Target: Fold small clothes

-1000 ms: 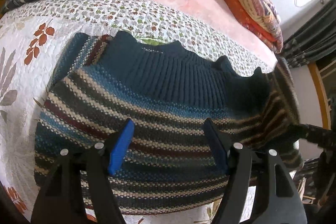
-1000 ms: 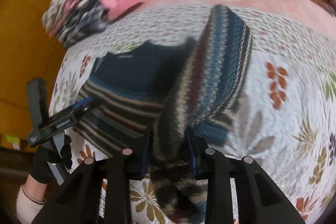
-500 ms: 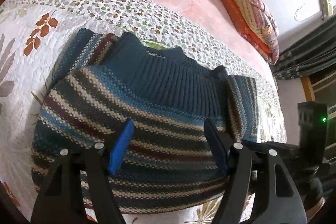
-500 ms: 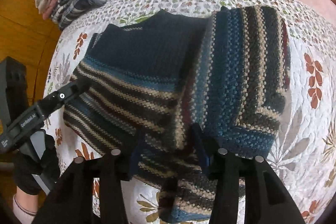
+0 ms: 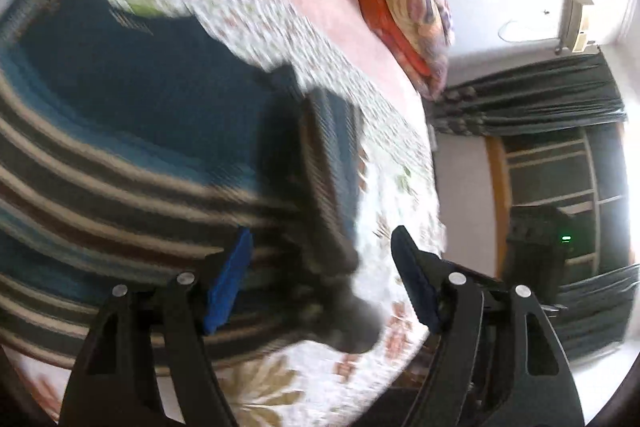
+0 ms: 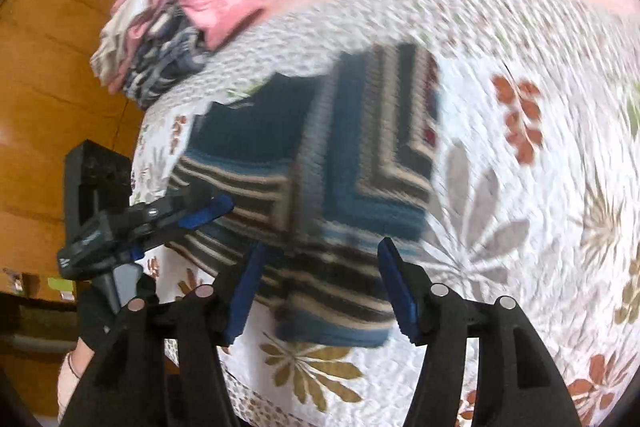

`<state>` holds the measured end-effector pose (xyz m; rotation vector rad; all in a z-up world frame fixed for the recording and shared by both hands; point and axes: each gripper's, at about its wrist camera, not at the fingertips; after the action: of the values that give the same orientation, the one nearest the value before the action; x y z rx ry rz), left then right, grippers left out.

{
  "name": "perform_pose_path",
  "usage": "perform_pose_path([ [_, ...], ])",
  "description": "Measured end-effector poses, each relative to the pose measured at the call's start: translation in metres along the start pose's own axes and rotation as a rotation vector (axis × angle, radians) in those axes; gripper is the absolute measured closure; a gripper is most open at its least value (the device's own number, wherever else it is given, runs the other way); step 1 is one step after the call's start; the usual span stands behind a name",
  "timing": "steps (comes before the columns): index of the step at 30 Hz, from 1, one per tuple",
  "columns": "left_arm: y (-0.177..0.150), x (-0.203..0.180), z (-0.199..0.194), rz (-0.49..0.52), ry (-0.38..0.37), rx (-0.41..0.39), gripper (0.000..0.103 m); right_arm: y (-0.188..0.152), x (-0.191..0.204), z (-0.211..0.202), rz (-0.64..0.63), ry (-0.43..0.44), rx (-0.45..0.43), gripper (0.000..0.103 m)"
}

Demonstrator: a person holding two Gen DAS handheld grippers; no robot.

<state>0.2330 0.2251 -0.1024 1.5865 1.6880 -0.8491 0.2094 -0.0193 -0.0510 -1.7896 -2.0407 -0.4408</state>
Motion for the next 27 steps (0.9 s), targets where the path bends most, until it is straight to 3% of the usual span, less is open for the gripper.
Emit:
perform_pose_path([
  [4,0.002,-0.006,0.038,-0.010,-0.002,0.047,0.032,-0.014,-0.033,0.017,0.061,0.067,0.016,0.043],
  [6,0.005,-0.006,0.051,-0.013,0.025,0.069,0.031,-0.014,-0.038,0.019,0.078,0.029,0.040,0.044],
  [9,0.007,-0.001,0.064,-0.025,0.052,0.077,0.031,-0.012,-0.043,0.003,0.061,0.033,-0.004,0.044],
  [16,0.009,0.009,0.074,-0.073,0.014,0.105,0.029,-0.009,-0.070,-0.009,0.132,0.068,-0.026,0.043],
  [23,0.012,0.007,0.060,-0.061,0.093,0.156,0.029,-0.010,-0.076,0.001,0.122,0.038,0.000,0.042],
  [27,0.015,0.014,0.066,-0.104,-0.004,0.167,0.029,-0.012,-0.078,0.008,0.120,0.020,0.024,0.042],
])
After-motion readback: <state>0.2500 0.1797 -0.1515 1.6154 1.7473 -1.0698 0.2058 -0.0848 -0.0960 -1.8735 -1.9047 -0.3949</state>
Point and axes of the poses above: each gripper's, at about its wrist camera, not at the fingertips, and z roughly the way its jaws point, x to its left, y to its top, and after that the axes turned 13 degrees about x, right-handed
